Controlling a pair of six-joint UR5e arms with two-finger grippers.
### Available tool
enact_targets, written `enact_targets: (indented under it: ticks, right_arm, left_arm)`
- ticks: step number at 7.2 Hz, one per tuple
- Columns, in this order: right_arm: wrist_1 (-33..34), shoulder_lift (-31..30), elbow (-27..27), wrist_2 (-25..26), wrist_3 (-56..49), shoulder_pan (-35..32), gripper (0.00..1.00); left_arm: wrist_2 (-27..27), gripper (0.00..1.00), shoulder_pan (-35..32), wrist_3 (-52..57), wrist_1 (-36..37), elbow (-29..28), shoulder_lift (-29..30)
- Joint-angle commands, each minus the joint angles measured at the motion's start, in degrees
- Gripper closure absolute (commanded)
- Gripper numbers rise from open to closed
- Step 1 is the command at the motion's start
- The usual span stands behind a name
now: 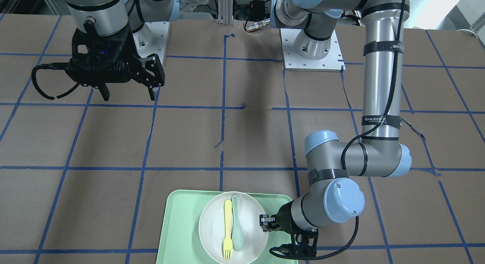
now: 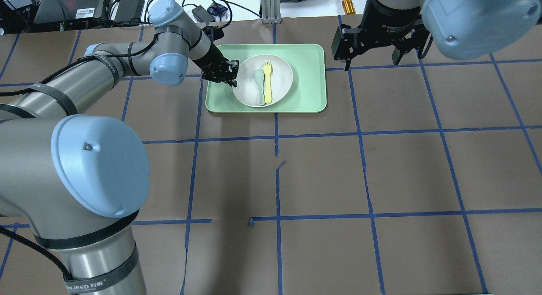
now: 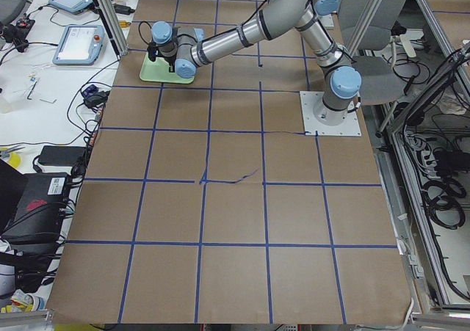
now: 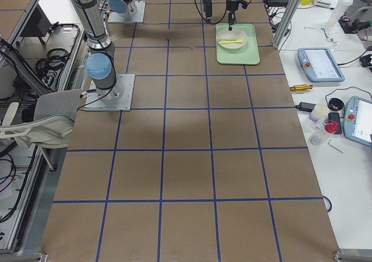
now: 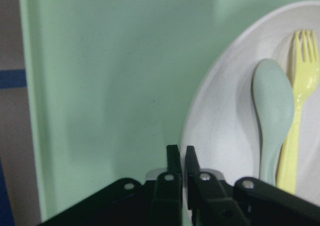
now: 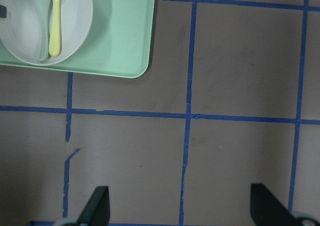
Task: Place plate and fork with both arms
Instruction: 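Open the left gripper and lift it away from the plate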
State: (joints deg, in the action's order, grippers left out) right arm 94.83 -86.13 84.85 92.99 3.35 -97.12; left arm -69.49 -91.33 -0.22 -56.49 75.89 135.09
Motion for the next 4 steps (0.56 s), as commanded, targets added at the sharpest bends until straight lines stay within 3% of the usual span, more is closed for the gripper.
enact_targets:
  ticks: [1, 3, 4]
  right_arm:
    - [0.00, 0.00, -0.03, 0.00, -0.01, 0.00, 0.00]
    - [0.00, 0.00, 0.06, 0.00, -0.01, 0.00, 0.00]
    - [0.00, 0.00, 0.06, 0.00, -0.01, 0.00, 0.00]
  left_arm:
    - [-2.47, 0.00, 0.45, 1.53, 3.23, 1.53, -2.61]
    - [-7.03, 0.00, 1.85, 1.71, -6.13, 4.25, -10.51]
    - [-12.54, 0.00, 1.77, 1.63, -11.83, 5.40, -14.81]
